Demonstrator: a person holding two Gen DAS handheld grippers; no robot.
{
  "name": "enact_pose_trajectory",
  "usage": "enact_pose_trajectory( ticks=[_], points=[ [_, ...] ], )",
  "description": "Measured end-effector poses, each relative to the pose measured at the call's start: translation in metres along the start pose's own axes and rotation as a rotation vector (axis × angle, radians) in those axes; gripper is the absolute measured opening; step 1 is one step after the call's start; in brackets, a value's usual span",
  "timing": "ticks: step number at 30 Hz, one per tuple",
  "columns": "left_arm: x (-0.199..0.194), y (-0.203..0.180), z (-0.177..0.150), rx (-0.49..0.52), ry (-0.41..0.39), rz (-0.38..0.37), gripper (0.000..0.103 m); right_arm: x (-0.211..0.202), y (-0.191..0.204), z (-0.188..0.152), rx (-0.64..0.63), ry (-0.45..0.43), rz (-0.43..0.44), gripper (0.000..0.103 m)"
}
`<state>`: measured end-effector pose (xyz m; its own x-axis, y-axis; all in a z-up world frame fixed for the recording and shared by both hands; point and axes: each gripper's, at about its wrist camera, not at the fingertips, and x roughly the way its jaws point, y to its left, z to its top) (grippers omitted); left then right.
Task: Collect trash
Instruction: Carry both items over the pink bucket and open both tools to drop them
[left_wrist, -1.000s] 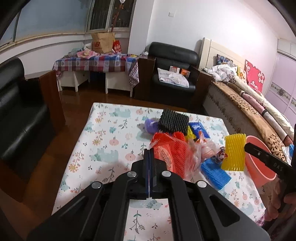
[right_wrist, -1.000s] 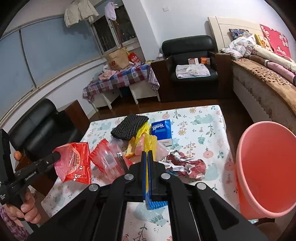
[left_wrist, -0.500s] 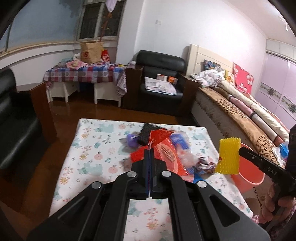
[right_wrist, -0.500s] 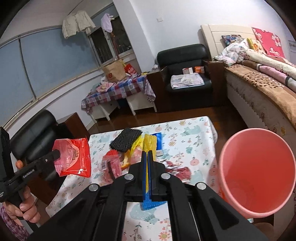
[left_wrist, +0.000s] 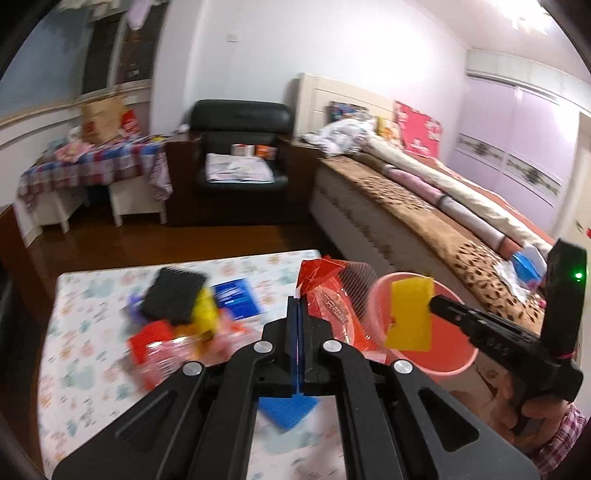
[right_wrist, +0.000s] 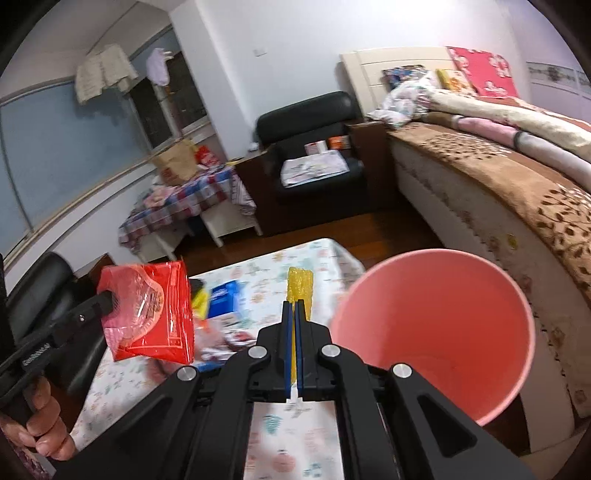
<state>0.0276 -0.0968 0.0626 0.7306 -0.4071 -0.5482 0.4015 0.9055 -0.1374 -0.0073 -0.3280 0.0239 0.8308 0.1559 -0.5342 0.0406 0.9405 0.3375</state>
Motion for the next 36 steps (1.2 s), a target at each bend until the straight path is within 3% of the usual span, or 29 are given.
enact_pose_trajectory(
  ticks=[8,16,22,36],
  points=[
    [0.054,-0.06,0.005,0.072,0.056,-0.112,0.0,0.004,-0.051,0.0,0.048,0.007,-0.099,0.001],
    [0.101,-0.101,-0.007,0.11,0.141,-0.177,0.0,0.015,-0.094,-0.004,0.084,0.049,-0.175,0.001],
    [0.129,-0.12,-0.024,0.145,0.207,-0.186,0.0,0.024,-0.115,-0.012,0.106,0.083,-0.201,0.001],
    [0.149,-0.13,-0.035,0.162,0.283,-0.187,0.0,0.033,-0.123,-0.025,0.124,0.138,-0.225,0.002]
  ],
)
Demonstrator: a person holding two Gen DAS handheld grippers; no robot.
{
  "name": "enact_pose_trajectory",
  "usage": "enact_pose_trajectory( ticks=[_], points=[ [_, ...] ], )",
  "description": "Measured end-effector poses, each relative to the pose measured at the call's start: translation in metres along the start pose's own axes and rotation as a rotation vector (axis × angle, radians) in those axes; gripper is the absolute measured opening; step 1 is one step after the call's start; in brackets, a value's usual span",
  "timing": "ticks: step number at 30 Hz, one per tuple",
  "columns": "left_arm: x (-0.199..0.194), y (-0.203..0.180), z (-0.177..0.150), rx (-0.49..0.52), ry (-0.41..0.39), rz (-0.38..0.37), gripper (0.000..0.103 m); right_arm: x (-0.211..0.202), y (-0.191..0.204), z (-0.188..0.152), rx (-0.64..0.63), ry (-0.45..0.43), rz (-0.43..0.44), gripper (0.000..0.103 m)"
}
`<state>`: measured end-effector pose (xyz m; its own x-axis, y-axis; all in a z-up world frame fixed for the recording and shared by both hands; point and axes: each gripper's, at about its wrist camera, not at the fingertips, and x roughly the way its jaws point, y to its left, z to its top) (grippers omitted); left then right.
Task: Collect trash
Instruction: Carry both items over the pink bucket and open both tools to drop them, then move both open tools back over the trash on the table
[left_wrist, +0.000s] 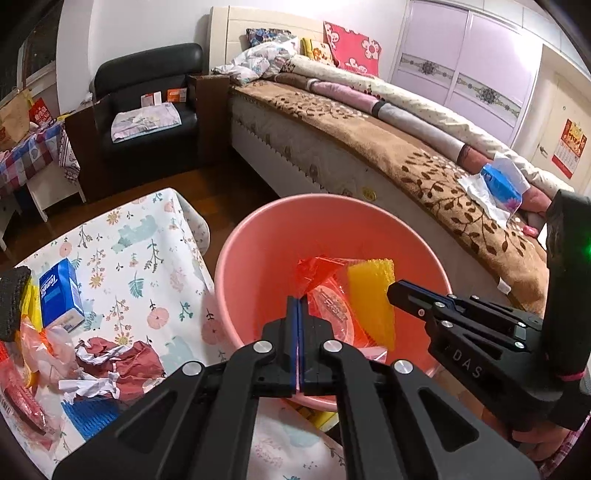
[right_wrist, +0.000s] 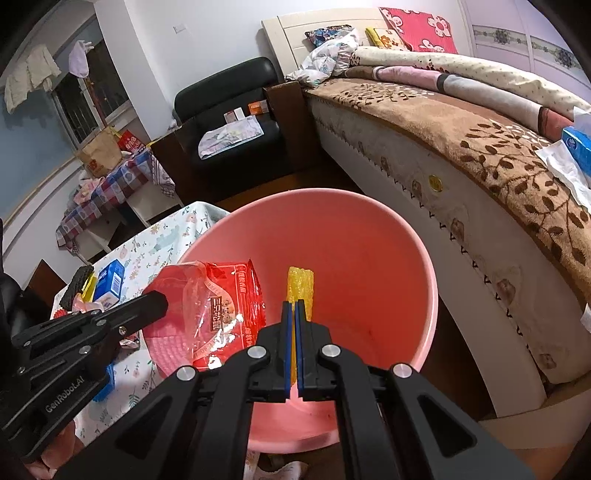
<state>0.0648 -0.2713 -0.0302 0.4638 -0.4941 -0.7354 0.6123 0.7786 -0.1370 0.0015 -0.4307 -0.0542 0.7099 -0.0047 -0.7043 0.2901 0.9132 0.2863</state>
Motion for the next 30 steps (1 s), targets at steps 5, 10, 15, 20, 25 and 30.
enact_pose_trajectory(
  ticks=[5,10,15,20,25,30],
  points=[
    [0.002,0.003,0.0,-0.025,0.011,0.001,0.023,0.001,-0.001,-0.002,0.009,0.007,-0.015,0.021],
    [-0.003,0.007,0.001,-0.044,0.001,-0.013,0.023,-0.002,0.0,-0.001,0.015,-0.005,-0.026,0.033],
    [-0.016,0.009,0.001,-0.058,-0.04,-0.031,0.023,-0.01,0.009,-0.001,-0.007,-0.026,-0.022,0.043],
    [-0.037,0.015,0.001,-0.054,-0.09,0.0,0.023,-0.02,0.029,-0.001,-0.043,-0.055,0.013,0.048],
    [-0.056,0.031,-0.002,-0.076,-0.103,0.073,0.023,-0.027,0.05,-0.004,-0.081,-0.08,0.042,0.051],
    [-0.076,0.057,-0.009,-0.125,-0.111,0.117,0.023,-0.032,0.074,-0.008,-0.113,-0.088,0.087,0.052]
  ],
)
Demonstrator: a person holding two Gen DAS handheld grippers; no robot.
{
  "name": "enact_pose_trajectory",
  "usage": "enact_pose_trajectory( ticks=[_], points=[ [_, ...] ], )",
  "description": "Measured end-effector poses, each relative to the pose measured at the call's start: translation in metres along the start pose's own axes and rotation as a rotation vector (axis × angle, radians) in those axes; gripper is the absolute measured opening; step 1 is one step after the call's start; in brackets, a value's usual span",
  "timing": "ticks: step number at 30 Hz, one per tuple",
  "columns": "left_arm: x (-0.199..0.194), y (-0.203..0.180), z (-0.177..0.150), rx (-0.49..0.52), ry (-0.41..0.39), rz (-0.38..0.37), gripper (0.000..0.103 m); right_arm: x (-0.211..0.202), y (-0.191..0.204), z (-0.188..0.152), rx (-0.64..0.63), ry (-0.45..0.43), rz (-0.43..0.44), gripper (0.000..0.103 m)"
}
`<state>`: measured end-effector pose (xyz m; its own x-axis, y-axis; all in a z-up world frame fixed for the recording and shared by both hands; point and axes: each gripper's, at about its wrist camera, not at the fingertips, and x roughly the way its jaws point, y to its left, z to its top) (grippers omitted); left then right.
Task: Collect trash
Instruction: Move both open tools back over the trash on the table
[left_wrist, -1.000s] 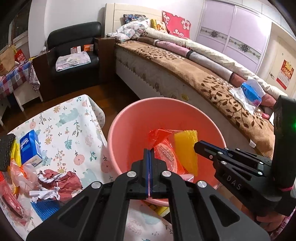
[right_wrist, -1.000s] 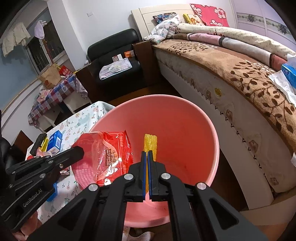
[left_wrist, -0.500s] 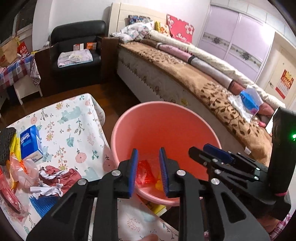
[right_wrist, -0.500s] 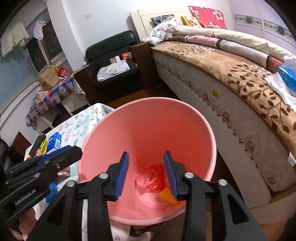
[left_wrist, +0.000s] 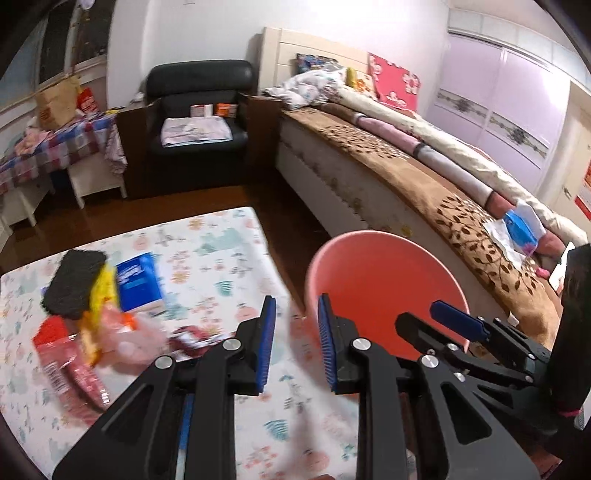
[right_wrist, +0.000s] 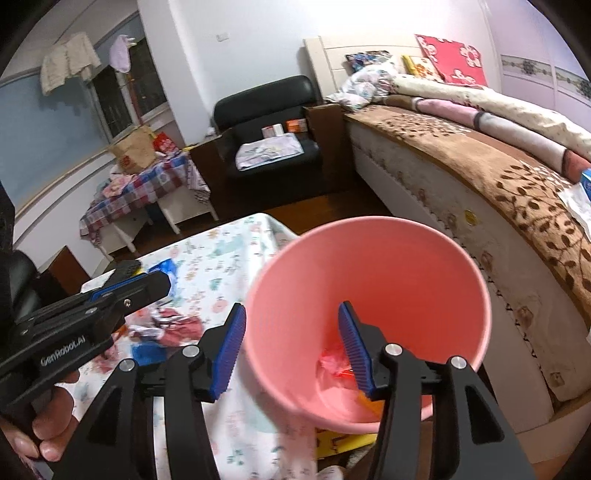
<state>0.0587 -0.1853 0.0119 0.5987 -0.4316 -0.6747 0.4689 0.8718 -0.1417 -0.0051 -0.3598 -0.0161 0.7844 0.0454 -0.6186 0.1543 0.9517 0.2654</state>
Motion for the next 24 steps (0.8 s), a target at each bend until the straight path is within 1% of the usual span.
enact_pose_trajectory(
  ticks=[2,7,10,13,18,24],
  points=[
    [-0.007,0.01,-0.001,-0.003,-0.003,0.029,0.023,-0.001,0.009,0.0,-0.014,-0.004,0.012,0.052],
    [-0.029,0.039,-0.007,-0.041,-0.044,0.084,0.023,0.001,0.034,-0.002,-0.044,0.0,0.052,0.053],
    [-0.041,0.059,-0.015,-0.088,-0.068,0.087,0.023,0.003,0.047,-0.005,-0.064,0.006,0.076,0.054],
    [-0.047,0.074,-0.022,-0.095,-0.068,0.112,0.023,0.009,0.061,-0.008,-0.085,0.025,0.11,0.055],
    [-0.048,0.098,-0.036,-0.11,-0.04,0.129,0.023,0.02,0.079,-0.016,-0.122,0.066,0.162,0.059],
    [-0.035,0.122,-0.047,-0.156,0.032,0.127,0.023,0.03,0.097,-0.025,-0.183,0.098,0.193,0.059]
  ],
)
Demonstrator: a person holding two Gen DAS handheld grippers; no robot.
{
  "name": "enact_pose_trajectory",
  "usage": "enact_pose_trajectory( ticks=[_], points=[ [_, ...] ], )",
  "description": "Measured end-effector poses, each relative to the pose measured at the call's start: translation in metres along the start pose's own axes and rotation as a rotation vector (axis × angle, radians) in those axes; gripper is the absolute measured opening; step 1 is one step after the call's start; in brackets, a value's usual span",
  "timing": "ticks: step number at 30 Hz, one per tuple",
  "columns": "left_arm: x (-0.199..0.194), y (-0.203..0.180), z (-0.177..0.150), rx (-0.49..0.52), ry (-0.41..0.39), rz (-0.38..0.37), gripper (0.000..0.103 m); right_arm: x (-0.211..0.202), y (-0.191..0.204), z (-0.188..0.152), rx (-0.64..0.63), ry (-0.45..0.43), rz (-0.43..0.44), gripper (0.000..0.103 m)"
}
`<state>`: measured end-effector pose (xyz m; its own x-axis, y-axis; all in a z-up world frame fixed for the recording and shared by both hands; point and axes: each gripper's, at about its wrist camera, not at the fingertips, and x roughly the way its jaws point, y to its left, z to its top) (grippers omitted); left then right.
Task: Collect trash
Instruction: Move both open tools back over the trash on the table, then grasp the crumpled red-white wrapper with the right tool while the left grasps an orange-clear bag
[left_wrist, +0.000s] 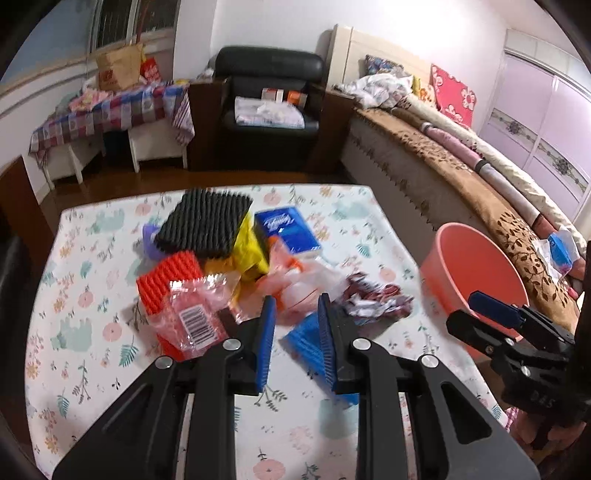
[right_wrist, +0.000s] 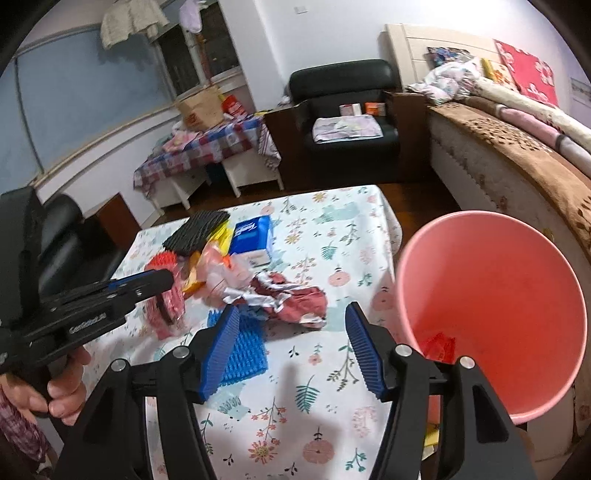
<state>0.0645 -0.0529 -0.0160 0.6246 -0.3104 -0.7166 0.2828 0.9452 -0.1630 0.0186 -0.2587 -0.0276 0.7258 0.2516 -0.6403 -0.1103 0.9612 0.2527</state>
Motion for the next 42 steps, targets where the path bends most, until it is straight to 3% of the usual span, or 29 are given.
enact_pose_trajectory(
  ticks=[3,14,20,21,23,26,32,40,41,42],
  points=[
    [0.011,0.007,0.003,-0.028,0.035,-0.005,0.023,0.006,0.004,-0.002,-0.021,0.008,0.003,0.059],
    [0.046,0.016,0.035,-0.063,0.05,0.02,0.023,0.025,-0.001,0.002,-0.017,0.039,0.015,0.059],
    [0.063,0.019,0.031,-0.077,0.087,0.028,0.023,0.032,0.003,0.005,-0.038,0.044,0.025,0.059],
    [0.062,0.02,0.03,-0.076,0.076,0.03,0.023,0.034,0.004,0.005,-0.041,0.048,0.025,0.059],
    [0.06,0.019,0.028,-0.062,0.072,0.017,0.009,0.036,0.005,0.004,-0.046,0.055,0.029,0.059],
    [0.053,0.017,0.026,-0.047,0.048,0.021,0.006,0.04,0.007,0.004,-0.053,0.07,0.04,0.059],
    [0.033,0.021,0.029,-0.072,-0.004,0.021,0.005,0.045,0.006,0.004,-0.069,0.075,0.041,0.059],
    [0.01,0.023,0.03,-0.085,-0.033,-0.015,0.005,0.072,0.013,0.012,-0.212,0.13,0.013,0.059],
    [0.008,0.023,0.029,-0.084,-0.035,-0.016,0.005,0.075,0.014,0.013,-0.22,0.139,0.019,0.058],
    [0.007,0.023,0.029,-0.084,-0.037,-0.016,0.005,0.077,0.014,0.013,-0.224,0.147,0.025,0.047]
  ],
)
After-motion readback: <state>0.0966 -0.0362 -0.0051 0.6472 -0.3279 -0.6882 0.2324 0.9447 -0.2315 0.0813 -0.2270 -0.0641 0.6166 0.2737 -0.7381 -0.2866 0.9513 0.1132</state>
